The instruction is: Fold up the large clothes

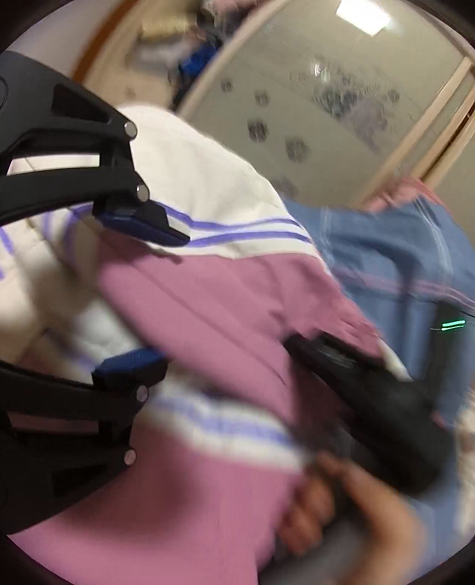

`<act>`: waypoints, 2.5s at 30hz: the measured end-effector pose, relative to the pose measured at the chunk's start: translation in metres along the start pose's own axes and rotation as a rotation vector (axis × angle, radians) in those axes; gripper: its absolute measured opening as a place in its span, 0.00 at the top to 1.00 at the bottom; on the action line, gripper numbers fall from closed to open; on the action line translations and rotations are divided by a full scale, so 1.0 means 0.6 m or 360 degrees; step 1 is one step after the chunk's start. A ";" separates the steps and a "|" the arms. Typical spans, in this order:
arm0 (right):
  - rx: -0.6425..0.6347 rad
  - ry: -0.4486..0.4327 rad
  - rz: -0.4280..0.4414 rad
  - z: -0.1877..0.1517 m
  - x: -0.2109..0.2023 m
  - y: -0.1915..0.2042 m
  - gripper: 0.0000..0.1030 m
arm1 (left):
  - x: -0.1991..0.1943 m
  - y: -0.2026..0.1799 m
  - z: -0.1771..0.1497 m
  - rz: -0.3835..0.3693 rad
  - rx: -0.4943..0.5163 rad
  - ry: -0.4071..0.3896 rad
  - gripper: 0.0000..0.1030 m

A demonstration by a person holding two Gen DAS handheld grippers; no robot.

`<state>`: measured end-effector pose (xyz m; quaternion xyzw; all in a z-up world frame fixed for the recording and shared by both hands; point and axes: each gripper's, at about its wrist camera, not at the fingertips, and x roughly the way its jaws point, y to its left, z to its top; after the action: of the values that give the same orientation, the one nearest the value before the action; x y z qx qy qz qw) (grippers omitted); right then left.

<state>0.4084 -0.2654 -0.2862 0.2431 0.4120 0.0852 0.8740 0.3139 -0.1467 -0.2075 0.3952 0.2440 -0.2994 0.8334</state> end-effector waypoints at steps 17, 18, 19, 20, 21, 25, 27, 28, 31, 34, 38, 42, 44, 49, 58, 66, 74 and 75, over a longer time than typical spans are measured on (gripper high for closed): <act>-0.0104 -0.0033 -0.0217 0.015 -0.093 0.010 0.36 | 0.110 0.288 -0.178 0.0447 -0.1607 0.0194 0.02; -0.0136 -0.0164 -0.0425 0.017 -0.135 0.018 0.12 | 0.113 0.289 -0.176 0.0441 -0.1612 0.0195 0.02; -0.0138 -0.0326 -0.0581 0.018 -0.179 0.029 0.01 | 0.113 0.288 -0.176 0.0440 -0.1613 0.0192 0.02; -0.0126 -0.0449 -0.0622 0.017 -0.215 0.044 0.01 | 0.113 0.289 -0.178 0.0443 -0.1613 0.0194 0.02; -0.0128 -0.0526 -0.0577 0.015 -0.237 0.062 0.01 | 0.114 0.290 -0.176 0.0443 -0.1614 0.0198 0.02; -0.0488 -0.0655 -0.0173 0.003 -0.222 0.218 0.01 | 0.106 0.285 -0.179 0.0444 -0.1626 0.0200 0.02; -0.0707 -0.0529 -0.0288 -0.003 -0.135 0.300 0.01 | 0.105 0.286 -0.179 0.0444 -0.1634 0.0197 0.02; -0.0768 -0.0434 -0.0324 -0.006 -0.087 0.323 0.01 | 0.105 0.286 -0.180 0.0445 -0.1639 0.0197 0.02; -0.0590 -0.0072 -0.0202 -0.001 0.058 0.316 0.01 | 0.106 0.288 -0.182 0.0442 -0.1653 0.0198 0.02; -0.0507 -0.0190 -0.0215 -0.004 0.083 0.267 0.01 | 0.115 0.284 -0.180 0.0472 -0.1609 0.0247 0.02; -0.0597 -0.0313 -0.0685 0.005 0.047 0.205 0.02 | 0.113 0.289 -0.184 0.0454 -0.1641 0.0230 0.02; -0.0212 -0.0301 -0.0593 0.026 0.002 0.075 0.01 | 0.113 0.286 -0.180 0.0457 -0.1626 0.0223 0.02; -0.0238 -0.0322 -0.0658 0.028 -0.005 0.064 0.01 | 0.114 0.285 -0.177 0.0466 -0.1618 0.0227 0.02; -0.0386 -0.0339 -0.0801 0.017 0.005 0.103 0.01 | 0.095 0.285 -0.170 0.0507 -0.1583 0.0330 0.02; -0.0311 -0.0286 -0.0641 0.034 0.012 0.096 0.01 | -0.084 0.232 -0.171 0.0422 -0.0556 0.0388 0.02; -0.0300 -0.0278 -0.0615 0.037 0.009 0.094 0.01 | 0.029 0.226 -0.242 0.0626 -0.0396 0.0540 0.02; -0.0293 -0.0224 -0.0407 0.040 -0.009 0.116 0.01 | -0.005 0.343 -0.300 0.0746 -0.1153 0.0483 0.09; -0.0305 -0.0218 -0.0392 0.038 -0.007 0.120 0.01 | 0.001 0.348 -0.314 0.0719 -0.1221 0.0497 0.08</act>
<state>0.4270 -0.2125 -0.2353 0.1117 0.3682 -0.0004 0.9230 0.4268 0.1113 -0.2078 0.1423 0.3673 0.0643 0.9169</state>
